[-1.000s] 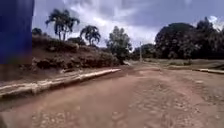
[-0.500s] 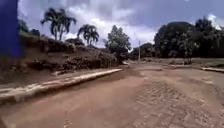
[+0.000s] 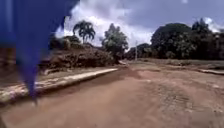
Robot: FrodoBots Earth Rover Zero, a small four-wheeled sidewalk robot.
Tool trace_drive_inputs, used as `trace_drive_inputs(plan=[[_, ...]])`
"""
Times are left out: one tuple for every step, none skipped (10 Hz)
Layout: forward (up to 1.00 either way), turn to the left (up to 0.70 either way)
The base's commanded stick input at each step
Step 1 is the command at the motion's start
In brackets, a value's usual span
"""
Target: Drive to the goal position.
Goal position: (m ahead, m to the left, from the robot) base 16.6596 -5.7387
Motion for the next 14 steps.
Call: trace_drive_inputs(plan=[[0.85, -0.14], [0.85, -0.27], [0.85, -0.27], [0.85, -0.1], [0.85, -0.17], [0.85, -0.27], [0.85, -0.05], [0.85, 0.0], [0.85, 0.0], [0.85, 0.0], [0.85, 0.07], [0.85, 0.18], [0.85, 0.0], [0.85, 0.0]])
